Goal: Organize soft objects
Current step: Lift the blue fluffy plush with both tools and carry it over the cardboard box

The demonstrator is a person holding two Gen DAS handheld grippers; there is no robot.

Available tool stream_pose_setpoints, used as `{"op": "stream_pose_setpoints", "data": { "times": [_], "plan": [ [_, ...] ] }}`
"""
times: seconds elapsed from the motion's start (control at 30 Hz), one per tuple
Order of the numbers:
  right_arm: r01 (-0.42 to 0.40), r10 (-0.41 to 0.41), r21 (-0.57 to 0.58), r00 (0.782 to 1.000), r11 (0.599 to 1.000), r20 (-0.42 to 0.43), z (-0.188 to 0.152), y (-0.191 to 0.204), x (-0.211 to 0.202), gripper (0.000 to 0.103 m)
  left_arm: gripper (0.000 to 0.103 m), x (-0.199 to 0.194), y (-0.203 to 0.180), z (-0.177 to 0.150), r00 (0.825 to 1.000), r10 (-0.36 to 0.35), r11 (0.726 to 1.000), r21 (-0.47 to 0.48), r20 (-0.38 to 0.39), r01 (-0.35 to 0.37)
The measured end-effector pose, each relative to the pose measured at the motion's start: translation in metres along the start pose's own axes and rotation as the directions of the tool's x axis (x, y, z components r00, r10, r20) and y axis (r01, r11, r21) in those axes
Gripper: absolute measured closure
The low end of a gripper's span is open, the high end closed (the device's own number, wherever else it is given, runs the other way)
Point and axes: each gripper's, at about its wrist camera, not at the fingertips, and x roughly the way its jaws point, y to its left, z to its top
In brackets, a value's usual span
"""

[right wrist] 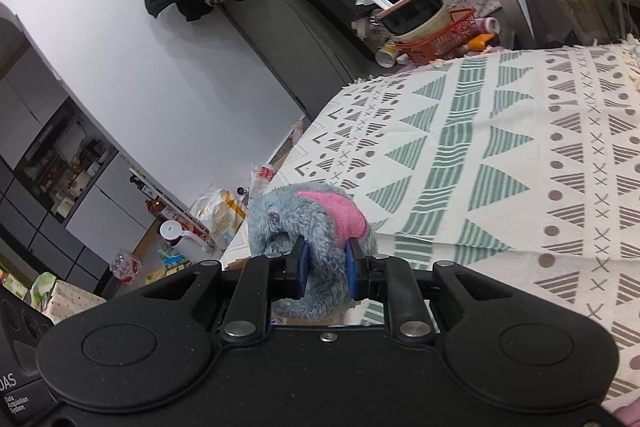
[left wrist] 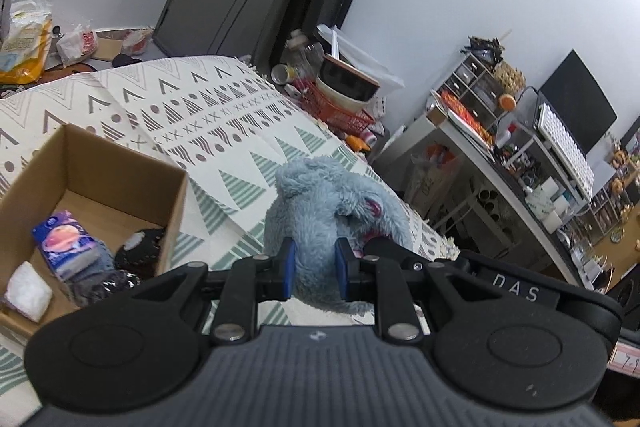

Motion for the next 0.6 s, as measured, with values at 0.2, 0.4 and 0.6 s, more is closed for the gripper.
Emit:
{"op": "stream_pose_setpoints", "data": {
  "times": [0.2,0.4,0.6],
  "plan": [
    [-0.012,0.012,-0.025,1.000,1.000,-0.004,-0.003,0.022,0.010,0.084,0.083,-0.013,0.018,0.010,1.000,0.008,1.000,-0.028,0.027,-0.007],
    [-0.029,0.028,-0.042,1.000,0.999,-0.014,-0.006,0.041,0.024,0.084,0.083,-0.020,0.034,0.019,0.998,0.030,0.999,-0.041,0.054,-0.027],
    [-0.049,0.047,-0.048,0.998,0.998,-0.032,-0.011,0.056,0.042,0.084,0.083,-0.025,0.057,0.028,0.996,0.055,0.996,-0.080,0.070,-0.049]
  ]
}}
